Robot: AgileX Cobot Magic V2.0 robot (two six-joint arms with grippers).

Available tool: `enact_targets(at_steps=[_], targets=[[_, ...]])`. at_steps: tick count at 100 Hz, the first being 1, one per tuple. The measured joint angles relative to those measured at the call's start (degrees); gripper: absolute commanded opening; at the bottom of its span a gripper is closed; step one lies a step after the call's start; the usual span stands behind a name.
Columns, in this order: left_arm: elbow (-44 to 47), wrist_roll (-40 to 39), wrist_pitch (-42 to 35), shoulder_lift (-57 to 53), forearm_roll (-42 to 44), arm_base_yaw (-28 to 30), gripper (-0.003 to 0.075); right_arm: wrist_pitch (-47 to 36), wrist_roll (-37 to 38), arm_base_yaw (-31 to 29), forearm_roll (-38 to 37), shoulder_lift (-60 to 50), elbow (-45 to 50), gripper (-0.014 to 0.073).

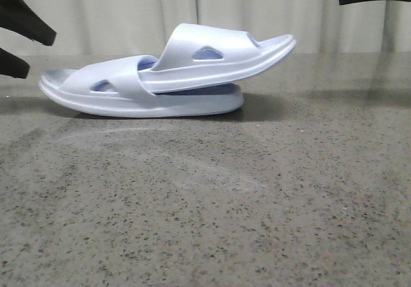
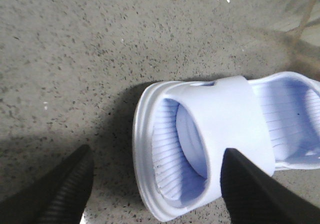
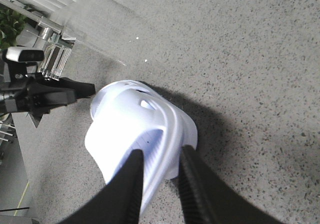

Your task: Insert blue slippers together front up

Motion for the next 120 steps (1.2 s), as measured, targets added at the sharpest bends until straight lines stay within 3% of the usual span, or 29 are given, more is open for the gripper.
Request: enact_targets(at_steps=[9,19,34,38,51,64,95,120], targets=[[-1.77,0.0,3.61,0.0,0.15,2.79,0.0463,0.0,0.0,0.0,-0.35,-0.19,0.0,0.0127],[-2.61,0.12,5.98,-1.05,-0.08,5.11,0.0373,0.0,0.0,0.0,-0.59,-0.91,0.0,0.0086],[-2.74,0.75,6.72,-5.03,-0.08,5.87,0.0092,0.0,0.0,0.12,-1.94,-3.0,0.0,-0.0086],[-2.74,1.6,6.85,-6.48,-0.11,5.57,0.0017,0.0,0.0,0.27,-2.21,-3.63,0.0,-0.0099],[-2.74,4.01,4.28,-11.26,-0.11,3.31,0.0015,0.0,0.0,1.91,-2.71,-6.75,1.04,-0.0085],[-2.42,4.53,-4.08,-17.23,0.85,-0.54,0.0015,-3.53,0.0,6.05,-4.95,-11.18,4.06,-0.0085],[6.44,4.87,-28.45,-32.77,8.12,-14.96,0.0015,-30.72,0.0,21.24,-8.26,-27.34,17.68,-0.0085],[19.75,5.75,-42.8,-46.7,9.85,-18.76,0.0015,-49.96,0.0,28.32,-7.92,-41.66,32.58,-0.0085]])
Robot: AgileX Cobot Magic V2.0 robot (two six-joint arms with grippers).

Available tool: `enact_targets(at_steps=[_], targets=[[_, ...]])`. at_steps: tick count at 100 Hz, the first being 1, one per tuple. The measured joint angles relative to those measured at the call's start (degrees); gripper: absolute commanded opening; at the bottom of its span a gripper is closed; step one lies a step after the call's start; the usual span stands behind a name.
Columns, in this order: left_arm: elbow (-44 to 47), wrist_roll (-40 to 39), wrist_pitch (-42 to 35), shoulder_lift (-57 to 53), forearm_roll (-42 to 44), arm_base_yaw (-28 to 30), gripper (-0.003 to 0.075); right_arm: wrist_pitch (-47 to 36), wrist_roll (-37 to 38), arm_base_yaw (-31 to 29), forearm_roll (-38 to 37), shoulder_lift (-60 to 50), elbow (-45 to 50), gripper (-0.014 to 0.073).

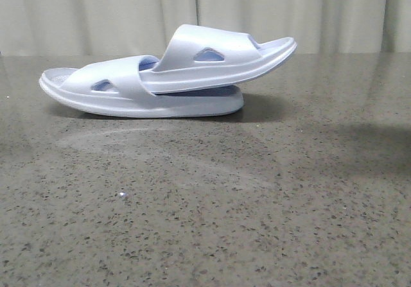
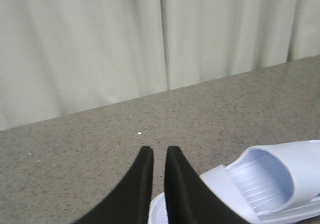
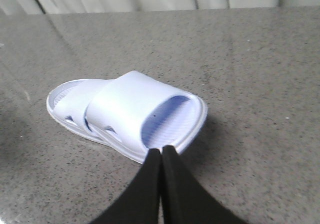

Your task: Insert blue slippers together front up

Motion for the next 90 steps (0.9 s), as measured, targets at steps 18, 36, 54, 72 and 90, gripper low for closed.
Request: enact_targets(at_steps=[18,36,54,72,90], targets=[[10.95,3.37,-3.91,-10.87,-1.07,-2.83,0.0015,-6.09,0.0,2.38,0.25,-10.25,9.73,-0.0085],[20.66,3.62,-5.75,-18.08,-3.76,-4.6,0.0015,-6.9,0.0,2.79,0.48,-17.5,18.14,-0.0084],[27.72,3.84,-6.17,-25.22,-7.19,-4.82,0.0015,-6.9,0.0,2.79,2.2,-23.37,24.14,-0.0085],[30.4,3.84,-8.53,-31.02,-12.08,-4.82,0.0015,-7.21,0.0,2.79,3.44,-25.74,25.62,-0.0086],[30.85,3.95,-8.89,-31.65,-12.83,-4.82,0.0015,-6.99,0.0,2.79,3.6,-25.96,25.74,-0.0089]])
